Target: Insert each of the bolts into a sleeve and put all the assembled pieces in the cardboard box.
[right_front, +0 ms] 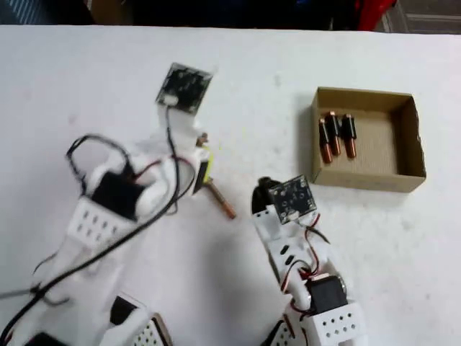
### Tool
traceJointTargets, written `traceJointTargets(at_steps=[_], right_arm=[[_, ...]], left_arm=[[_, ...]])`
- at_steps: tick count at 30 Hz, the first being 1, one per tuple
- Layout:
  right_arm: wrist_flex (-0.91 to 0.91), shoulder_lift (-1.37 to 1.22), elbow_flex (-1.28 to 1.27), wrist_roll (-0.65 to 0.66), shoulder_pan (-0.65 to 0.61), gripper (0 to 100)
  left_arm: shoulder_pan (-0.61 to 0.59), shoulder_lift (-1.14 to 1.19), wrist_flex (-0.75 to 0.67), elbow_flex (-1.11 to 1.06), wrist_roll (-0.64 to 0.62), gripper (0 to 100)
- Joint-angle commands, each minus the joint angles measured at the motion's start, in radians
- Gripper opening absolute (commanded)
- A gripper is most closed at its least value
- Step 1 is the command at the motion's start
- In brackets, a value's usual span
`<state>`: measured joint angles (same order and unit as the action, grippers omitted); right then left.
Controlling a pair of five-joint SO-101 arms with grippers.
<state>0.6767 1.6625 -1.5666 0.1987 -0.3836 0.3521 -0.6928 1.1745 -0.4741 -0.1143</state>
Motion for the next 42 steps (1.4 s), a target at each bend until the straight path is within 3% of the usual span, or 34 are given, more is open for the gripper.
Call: traceJointTargets(at_steps=[1, 7, 12, 23, 35, 42], right_arm=[[-0.061, 0.012, 0.008, 0.000, -0.082, 1.7], [-0.139, 0.012, 0.031, 0.000, -0.136, 1.7], [-0.104, 0.012, 0.117, 0.000, -0.134, 1.7], [-0.079, 0.111, 0.173, 0.000, -0.134, 1.6], [-0.024, 0.139, 0.106, -0.009, -0.134, 1.6], [-0.157, 0.139, -0.008, -0.009, -0.142, 1.7]], left_arm=[[0.005, -0.142, -0.006, -0.029, 0.009, 3], [0.005, -0.274, -0.006, -0.121, 0.008, 3], [0.005, -0.366, -0.017, -0.160, 0.008, 3], [0.008, -0.443, -0.255, -0.345, 0.009, 3], [0.005, -0.443, -0.434, -0.364, 0.009, 3], [0.007, -0.443, -0.580, -0.368, 0.006, 3]])
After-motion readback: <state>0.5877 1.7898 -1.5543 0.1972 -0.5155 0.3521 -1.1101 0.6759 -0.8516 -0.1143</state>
